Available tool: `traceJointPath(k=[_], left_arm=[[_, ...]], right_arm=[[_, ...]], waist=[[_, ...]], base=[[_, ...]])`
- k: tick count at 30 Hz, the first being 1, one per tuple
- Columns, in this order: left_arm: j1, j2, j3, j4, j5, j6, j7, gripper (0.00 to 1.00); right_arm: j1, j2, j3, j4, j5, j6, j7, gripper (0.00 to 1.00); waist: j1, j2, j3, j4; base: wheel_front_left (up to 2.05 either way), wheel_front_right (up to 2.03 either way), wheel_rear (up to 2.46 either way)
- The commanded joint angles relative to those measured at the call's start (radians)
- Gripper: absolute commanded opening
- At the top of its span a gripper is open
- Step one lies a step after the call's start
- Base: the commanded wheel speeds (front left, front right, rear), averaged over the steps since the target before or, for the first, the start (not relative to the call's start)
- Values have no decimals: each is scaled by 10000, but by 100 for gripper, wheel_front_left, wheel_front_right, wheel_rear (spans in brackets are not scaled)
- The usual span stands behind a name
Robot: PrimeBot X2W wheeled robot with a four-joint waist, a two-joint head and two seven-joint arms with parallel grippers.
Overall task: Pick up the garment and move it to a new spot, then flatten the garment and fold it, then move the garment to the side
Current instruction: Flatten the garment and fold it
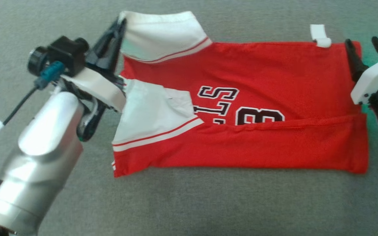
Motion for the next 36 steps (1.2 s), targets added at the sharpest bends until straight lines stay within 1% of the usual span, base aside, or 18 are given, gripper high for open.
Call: traceJointPath(k=[1,5,9,12,13,14,15,18,20,23,29,33,36], left_arm=[[-220,422,217,-566,75,57,143,0],[-102,491,97,-1245,59,166,505,0],[-134,533,72,-1656,50,297,727,0],[-263,574,84,-1806,58,359,848,0],[-315,594,101,-1833,59,382,881,0],[-315,594,101,-1833,59,382,881,0],[-363,605,118,-1842,60,411,903,0],[-520,670,220,-1777,66,535,929,0],[-699,748,424,-1597,16,671,858,0],[-956,819,632,-1301,-63,722,775,0],[-1819,935,906,-538,-81,678,724,0],[-2609,901,974,92,28,573,608,0],[-3247,763,932,719,175,457,432,0]], right_arm=[[-409,-262,120,-52,-68,-7,35,100],[-716,-413,133,679,-375,-7,172,100],[-1015,-424,274,1228,-395,-7,372,100],[-1215,-397,557,1548,-250,-7,739,100],[-1295,-381,674,1646,-151,-7,935,40],[-1295,-381,674,1646,-151,-7,935,40],[-1369,-380,804,1708,-54,-7,1086,0],[-1687,-457,1155,1679,188,-7,1233,0],[-2076,-503,1329,1525,462,-7,1005,0],[-2464,-498,1467,1329,783,-7,720,0],[-3407,-454,1669,1050,1135,-7,50,0],[-4153,-294,1620,1202,1263,-7,-351,0],[-4685,-180,1611,1440,1246,-7,-700,0]], waist=[[2,-1,91,200],[2,-1,301,408],[2,-1,531,500],[2,-1,692,518],[2,-1,740,502],[2,-1,740,502],[2,-1,767,494],[2,-1,821,415],[2,-1,828,265],[2,-1,823,97],[2,-1,971,-293],[2,-1,1163,-465],[2,-1,1272,-509]], base=[[0,0,0],[0,0,0],[0,0,0],[0,0,0],[0,0,0],[0,0,0],[0,0,0],[0,0,0],[0,0,0],[0,0,0],[0,0,0],[0,0,0],[0,0,0]])
